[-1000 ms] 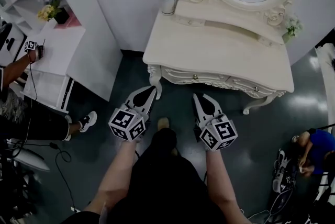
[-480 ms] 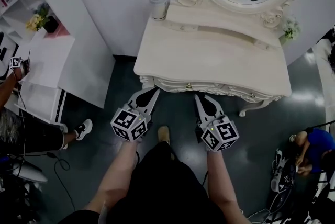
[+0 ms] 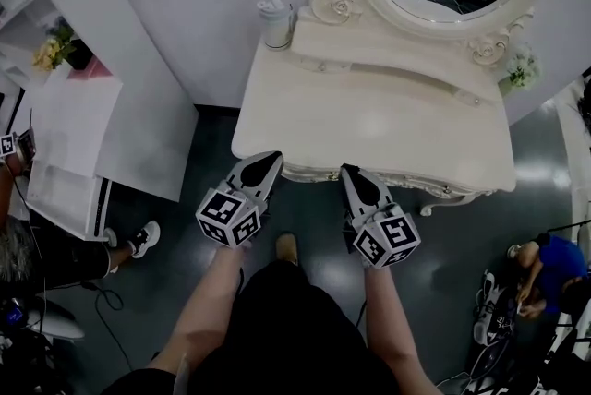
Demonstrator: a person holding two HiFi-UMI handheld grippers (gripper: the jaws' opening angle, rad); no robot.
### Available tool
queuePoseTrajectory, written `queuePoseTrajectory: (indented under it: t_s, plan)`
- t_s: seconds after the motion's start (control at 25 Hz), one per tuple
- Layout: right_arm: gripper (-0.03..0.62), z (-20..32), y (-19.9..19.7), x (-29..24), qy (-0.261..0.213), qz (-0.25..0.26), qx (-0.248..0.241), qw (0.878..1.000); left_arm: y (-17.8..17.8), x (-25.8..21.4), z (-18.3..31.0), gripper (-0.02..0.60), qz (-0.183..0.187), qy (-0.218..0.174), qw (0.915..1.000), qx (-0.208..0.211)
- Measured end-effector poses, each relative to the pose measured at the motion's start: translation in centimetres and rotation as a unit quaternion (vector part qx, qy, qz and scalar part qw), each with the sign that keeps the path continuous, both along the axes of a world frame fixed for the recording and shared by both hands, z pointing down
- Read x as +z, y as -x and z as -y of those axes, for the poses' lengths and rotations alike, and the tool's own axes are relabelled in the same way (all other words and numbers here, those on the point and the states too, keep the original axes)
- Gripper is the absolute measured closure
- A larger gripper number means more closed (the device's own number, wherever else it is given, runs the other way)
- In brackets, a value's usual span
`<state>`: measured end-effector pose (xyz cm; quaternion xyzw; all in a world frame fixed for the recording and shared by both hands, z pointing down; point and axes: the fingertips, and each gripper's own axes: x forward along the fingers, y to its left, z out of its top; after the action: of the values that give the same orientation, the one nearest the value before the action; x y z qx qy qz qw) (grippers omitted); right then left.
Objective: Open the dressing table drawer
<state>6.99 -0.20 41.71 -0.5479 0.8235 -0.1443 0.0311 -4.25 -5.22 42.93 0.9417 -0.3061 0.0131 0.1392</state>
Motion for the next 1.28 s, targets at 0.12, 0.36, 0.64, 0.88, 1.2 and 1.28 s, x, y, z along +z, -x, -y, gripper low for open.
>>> queuePoseTrajectory:
  t_s: [0.12,0.36,0.64,0.88,1.2,1.28]
  plan:
    - [0.589,1.9,-0.4,0.2,0.003,-0.002,0.005,1.0,-0.4,0.0,2.2,0.578,-0.006,0.001,1.0,0.002]
    - [0.589,5.2,-0.7,0.3,0.013,-0.011,0.014,1.0,-1.0,0.0,5.9,0.578,-0.018,0.006,0.9998,0.011]
    - [0.589,7.3,-1.4,0.5,0.02,-0.015,0.029,0.999,-1.8,0.3,8.4,0.578,-0.027,0.009,0.9993,0.024]
    - [0.589,8.6,-0.7,1.6,0.034,-0.01,0.021,0.999,-1.0,1.0,9.6,0.578,-0.03,0.014,0.9994,0.011]
    - [0.589,11.5,-0.2,2.4,0.039,-0.008,0.004,0.999,-0.9,1.5,11.6,0.578,-0.029,0.017,0.9994,-0.006]
    - [0.589,12.6,-0.5,2.7,0.041,-0.007,0.001,0.999,-1.3,1.5,12.4,0.578,-0.026,0.016,0.9995,-0.007]
